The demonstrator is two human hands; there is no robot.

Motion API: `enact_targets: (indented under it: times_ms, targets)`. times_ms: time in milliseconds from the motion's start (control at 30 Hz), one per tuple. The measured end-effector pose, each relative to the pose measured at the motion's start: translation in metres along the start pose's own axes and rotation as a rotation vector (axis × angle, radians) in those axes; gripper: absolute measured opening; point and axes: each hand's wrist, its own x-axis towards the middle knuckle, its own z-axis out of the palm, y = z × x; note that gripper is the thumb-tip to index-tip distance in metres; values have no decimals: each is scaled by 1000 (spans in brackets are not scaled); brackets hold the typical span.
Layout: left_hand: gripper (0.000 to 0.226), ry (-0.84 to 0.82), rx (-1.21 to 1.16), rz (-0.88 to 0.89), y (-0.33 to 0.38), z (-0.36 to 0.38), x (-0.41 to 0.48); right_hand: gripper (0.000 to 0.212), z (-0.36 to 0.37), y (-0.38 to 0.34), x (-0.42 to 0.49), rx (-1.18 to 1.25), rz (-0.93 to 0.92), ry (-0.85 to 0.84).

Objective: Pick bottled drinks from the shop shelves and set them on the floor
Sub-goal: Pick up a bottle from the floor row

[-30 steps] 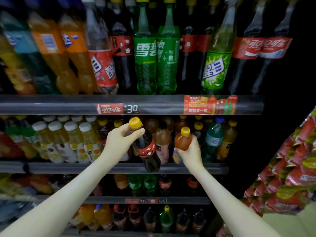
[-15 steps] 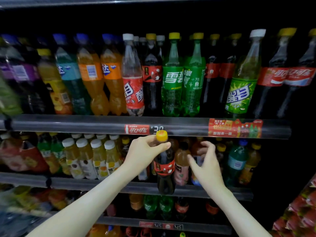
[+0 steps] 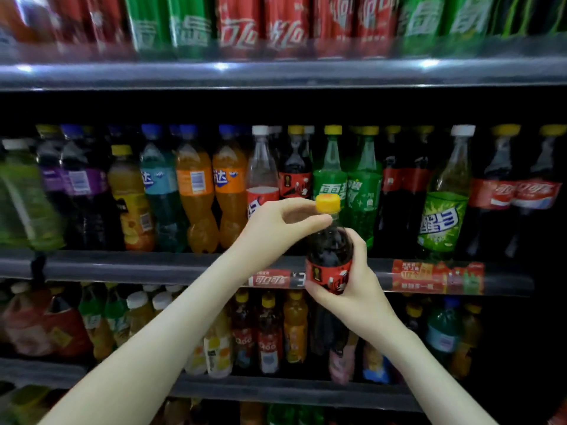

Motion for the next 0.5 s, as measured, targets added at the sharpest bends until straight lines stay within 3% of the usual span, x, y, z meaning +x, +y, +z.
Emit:
enact_targets:
  times_ms: [67, 133, 200, 267, 367, 500]
  targets:
    - [27, 163, 125, 103, -13, -14, 8, 83, -1, -4, 4, 10, 13, 42]
    - [42, 381, 419, 164, -35, -25, 18, 85, 0, -6, 8, 7, 17, 70]
    - [58, 491, 702, 88, -53, -33, 29, 87, 2, -11, 11, -5, 11, 90]
    - [73, 446, 838, 19, -64, -36, 40, 87, 4, -15, 15, -16, 3, 111]
    - [89, 375, 1004, 56, -76, -33, 55, 86, 8, -23, 22, -16, 10, 165]
    - [99, 388, 1029, 57, -79, -29, 69, 85, 13, -29, 27, -27, 15, 250]
